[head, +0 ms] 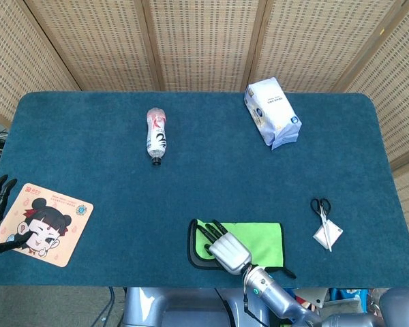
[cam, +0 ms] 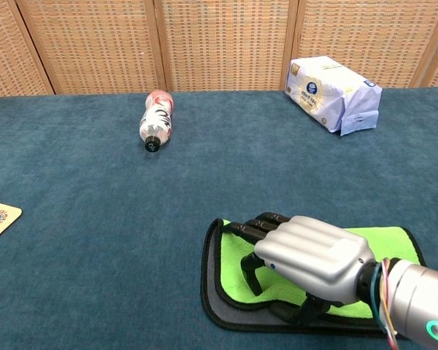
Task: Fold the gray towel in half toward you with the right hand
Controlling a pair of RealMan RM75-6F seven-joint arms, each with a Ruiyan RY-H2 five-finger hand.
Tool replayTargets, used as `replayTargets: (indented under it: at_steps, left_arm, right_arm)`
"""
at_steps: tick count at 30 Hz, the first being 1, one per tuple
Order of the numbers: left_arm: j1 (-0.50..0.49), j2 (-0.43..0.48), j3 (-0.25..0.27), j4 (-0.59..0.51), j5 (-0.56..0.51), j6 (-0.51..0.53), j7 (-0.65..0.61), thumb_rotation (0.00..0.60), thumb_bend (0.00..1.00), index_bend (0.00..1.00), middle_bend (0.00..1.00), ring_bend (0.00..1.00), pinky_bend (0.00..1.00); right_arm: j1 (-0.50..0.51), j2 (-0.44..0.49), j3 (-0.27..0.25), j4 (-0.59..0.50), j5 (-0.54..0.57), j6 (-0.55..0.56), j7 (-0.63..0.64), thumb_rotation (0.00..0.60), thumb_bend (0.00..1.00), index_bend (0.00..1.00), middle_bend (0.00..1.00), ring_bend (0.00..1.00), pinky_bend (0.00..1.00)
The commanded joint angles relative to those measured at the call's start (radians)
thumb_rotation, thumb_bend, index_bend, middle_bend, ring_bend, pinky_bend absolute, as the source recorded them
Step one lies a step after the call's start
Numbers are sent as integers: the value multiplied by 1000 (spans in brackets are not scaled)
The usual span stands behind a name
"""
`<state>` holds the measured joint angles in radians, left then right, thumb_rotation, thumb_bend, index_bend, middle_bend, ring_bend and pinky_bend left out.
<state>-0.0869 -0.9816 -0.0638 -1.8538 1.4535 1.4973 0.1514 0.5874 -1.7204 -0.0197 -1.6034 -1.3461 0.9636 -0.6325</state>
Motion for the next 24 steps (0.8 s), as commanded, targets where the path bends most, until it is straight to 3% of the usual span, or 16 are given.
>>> replayTargets:
  at_steps: [1, 18, 20, 24]
  left_arm:
    - [0, 1, 0, 0, 1, 0, -2, 600, 165, 0, 0, 0, 0]
    - [0, -1, 1, -2, 0, 0, 5, 600, 165, 0, 0, 0, 0]
    - [0, -1, 1, -1, 0, 0, 5, 600, 165, 0, 0, 0, 0]
    - [1, 0, 0, -1, -1, 1, 2, 600, 166, 0, 0, 0, 0]
  right_arm:
    - [-1, 1, -3, -3, -5, 3, 5, 600, 469, 502, 0, 0, 0]
    - [-1, 17, -27, -54, -45, 0, 59, 600, 472, 518, 0, 0, 0]
    - [-1, 15, -30, -50, -43, -1, 51, 600, 424, 436, 0, 0, 0]
    - [3, 23, -35, -61, -27, -20, 47, 600, 139, 101, 0, 0, 0]
